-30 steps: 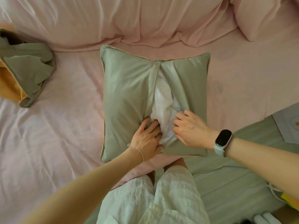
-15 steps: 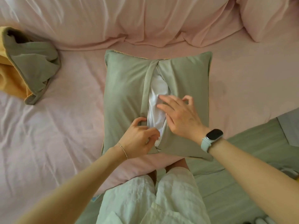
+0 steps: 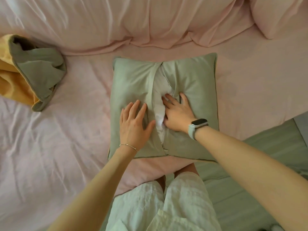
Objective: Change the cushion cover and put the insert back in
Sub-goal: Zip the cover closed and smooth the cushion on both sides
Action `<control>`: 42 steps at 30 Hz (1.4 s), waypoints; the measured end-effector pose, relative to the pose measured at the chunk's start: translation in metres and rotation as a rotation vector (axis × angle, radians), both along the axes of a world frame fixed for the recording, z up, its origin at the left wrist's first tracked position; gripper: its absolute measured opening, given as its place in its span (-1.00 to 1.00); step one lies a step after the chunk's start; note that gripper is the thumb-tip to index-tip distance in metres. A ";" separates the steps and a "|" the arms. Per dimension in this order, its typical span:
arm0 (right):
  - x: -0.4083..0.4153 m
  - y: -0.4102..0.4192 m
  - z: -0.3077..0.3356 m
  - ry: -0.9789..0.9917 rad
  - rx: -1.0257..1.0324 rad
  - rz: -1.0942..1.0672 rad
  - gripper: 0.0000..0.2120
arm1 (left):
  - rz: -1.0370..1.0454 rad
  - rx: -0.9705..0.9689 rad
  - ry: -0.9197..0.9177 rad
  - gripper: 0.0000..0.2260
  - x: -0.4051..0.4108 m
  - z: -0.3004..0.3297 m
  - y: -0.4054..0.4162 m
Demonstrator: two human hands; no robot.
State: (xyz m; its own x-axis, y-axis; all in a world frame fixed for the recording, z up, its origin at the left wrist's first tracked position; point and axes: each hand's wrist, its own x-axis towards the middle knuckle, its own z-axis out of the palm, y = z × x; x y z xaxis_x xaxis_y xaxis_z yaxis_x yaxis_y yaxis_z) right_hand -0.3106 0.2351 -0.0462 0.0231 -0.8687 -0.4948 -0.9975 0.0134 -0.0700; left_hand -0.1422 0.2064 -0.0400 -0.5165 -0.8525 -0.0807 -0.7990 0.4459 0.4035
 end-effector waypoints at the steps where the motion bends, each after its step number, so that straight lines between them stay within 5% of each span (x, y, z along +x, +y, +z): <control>1: -0.001 0.008 0.008 -0.061 -0.142 -0.054 -0.49 | 0.015 -0.009 0.009 -0.51 0.001 -0.001 0.000; 4: 0.002 0.036 0.023 -0.154 -0.627 -0.144 -0.62 | 0.097 -0.001 0.145 -0.64 0.001 0.001 -0.004; 6: 0.012 0.044 0.026 -0.225 -0.688 -0.014 -0.64 | 0.179 0.039 0.311 -0.70 0.003 0.005 -0.011; 12: 0.023 0.012 0.012 -0.249 -0.427 0.247 -0.54 | 0.310 0.165 0.477 -0.80 0.010 0.023 -0.017; 17: 0.035 -0.023 -0.006 -0.140 -0.139 0.175 -0.62 | 0.413 0.237 0.594 -0.80 0.008 0.028 -0.021; 20: 0.030 -0.021 -0.010 0.015 -0.041 0.159 -0.80 | 0.373 0.226 0.559 -0.82 0.009 0.023 -0.023; 26: 0.021 -0.004 -0.014 0.141 0.144 0.197 -0.74 | 0.385 0.256 0.511 -0.84 0.012 0.019 0.001; 32: 0.020 -0.014 0.007 -0.101 -0.069 0.213 -0.71 | 0.289 0.292 0.352 -0.89 0.019 0.006 -0.034; 37: -0.011 0.042 0.019 -0.342 -0.570 0.165 -0.61 | 0.334 0.247 0.371 -0.84 0.003 0.003 -0.017; 42: -0.009 0.050 0.013 -0.190 -0.478 0.374 -0.53 | 0.328 0.214 0.378 -0.84 0.003 -0.002 -0.022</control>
State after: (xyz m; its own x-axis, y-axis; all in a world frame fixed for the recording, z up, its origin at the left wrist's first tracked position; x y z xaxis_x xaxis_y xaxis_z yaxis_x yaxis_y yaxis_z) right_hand -0.3194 0.2848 -0.0330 0.4166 -0.9090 -0.0121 -0.8984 -0.4097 -0.1583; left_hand -0.1391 0.1842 -0.0415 -0.2528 -0.9588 -0.1300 -0.6638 0.0741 0.7443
